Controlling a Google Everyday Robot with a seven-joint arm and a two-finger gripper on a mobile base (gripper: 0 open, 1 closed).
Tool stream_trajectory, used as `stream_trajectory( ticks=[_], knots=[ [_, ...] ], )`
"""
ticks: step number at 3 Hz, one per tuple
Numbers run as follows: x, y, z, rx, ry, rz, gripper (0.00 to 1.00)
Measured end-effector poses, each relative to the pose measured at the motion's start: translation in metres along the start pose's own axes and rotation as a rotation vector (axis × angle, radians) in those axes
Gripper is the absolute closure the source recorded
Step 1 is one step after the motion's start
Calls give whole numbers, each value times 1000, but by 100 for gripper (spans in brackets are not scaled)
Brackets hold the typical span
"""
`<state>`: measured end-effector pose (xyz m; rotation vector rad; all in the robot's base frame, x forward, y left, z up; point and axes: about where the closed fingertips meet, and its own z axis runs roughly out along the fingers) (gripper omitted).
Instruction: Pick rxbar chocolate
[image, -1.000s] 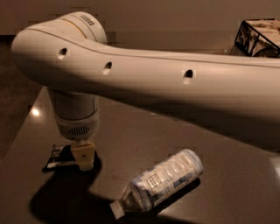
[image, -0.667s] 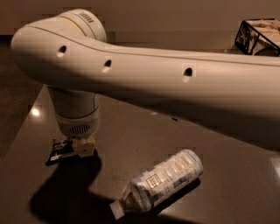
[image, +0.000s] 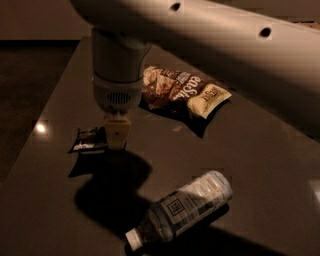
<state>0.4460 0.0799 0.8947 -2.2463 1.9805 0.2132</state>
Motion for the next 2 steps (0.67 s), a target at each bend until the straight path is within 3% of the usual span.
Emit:
stream_trajectory(
  ticks=[1, 2],
  knots=[
    [13, -20, -34, -10, -45, 33, 100],
    [9, -25, -43, 18, -67, 35, 100]
  ],
)
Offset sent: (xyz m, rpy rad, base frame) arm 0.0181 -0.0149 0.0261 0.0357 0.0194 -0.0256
